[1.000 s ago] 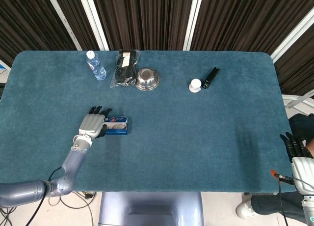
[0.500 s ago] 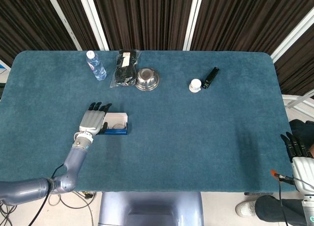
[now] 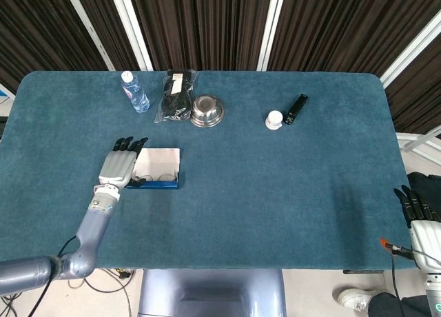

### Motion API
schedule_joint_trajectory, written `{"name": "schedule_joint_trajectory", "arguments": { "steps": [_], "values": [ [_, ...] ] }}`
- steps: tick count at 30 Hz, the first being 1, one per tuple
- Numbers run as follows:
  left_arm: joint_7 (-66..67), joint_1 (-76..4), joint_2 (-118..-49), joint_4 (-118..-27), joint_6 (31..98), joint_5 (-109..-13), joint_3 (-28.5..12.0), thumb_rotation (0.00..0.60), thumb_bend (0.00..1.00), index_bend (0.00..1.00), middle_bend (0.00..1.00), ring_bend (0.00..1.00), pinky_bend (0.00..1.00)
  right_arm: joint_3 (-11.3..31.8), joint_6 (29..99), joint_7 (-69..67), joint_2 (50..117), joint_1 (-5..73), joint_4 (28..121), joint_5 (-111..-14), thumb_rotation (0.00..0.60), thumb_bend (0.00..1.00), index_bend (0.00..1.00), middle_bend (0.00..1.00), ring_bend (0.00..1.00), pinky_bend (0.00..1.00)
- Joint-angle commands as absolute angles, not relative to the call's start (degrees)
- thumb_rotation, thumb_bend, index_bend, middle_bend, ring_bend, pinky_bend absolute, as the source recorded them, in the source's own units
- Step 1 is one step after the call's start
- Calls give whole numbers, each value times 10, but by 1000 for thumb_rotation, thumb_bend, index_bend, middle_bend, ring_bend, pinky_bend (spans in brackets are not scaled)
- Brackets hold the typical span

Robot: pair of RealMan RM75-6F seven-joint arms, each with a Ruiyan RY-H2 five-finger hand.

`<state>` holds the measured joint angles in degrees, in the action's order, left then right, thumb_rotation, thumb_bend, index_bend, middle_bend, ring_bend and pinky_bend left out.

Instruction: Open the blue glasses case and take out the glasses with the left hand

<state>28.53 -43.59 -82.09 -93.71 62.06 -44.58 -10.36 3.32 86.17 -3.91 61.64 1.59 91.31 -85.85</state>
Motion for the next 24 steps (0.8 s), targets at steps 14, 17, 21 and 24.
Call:
{"name": "schedule_joint_trajectory", "arguments": {
  "steps": [14, 17, 21, 24],
  "values": [
    [267, -388, -738, -1006, 607, -517, -34, 600, 156, 121, 250, 54, 143, 33, 864, -38, 617, 15, 913, -860, 600, 154, 0, 0, 0, 212],
    [271, -388, -741, -999, 596, -515, -27, 600, 156, 122, 251, 54, 143, 33, 863, -38, 617, 15, 913, -860, 600, 154, 0, 0, 0, 213],
    [275, -391, -747, -989, 583, -506, -23, 600, 155, 122, 249, 54, 143, 33, 862, -39, 616, 15, 913, -859, 600, 153, 0, 0, 0, 213],
    [280, -393, -751, -984, 577, -500, -22, 600, 156, 128, 228, 53, 142, 33, 861, -39, 616, 16, 913, -858, 600, 153, 0, 0, 0, 213]
  ]
}}
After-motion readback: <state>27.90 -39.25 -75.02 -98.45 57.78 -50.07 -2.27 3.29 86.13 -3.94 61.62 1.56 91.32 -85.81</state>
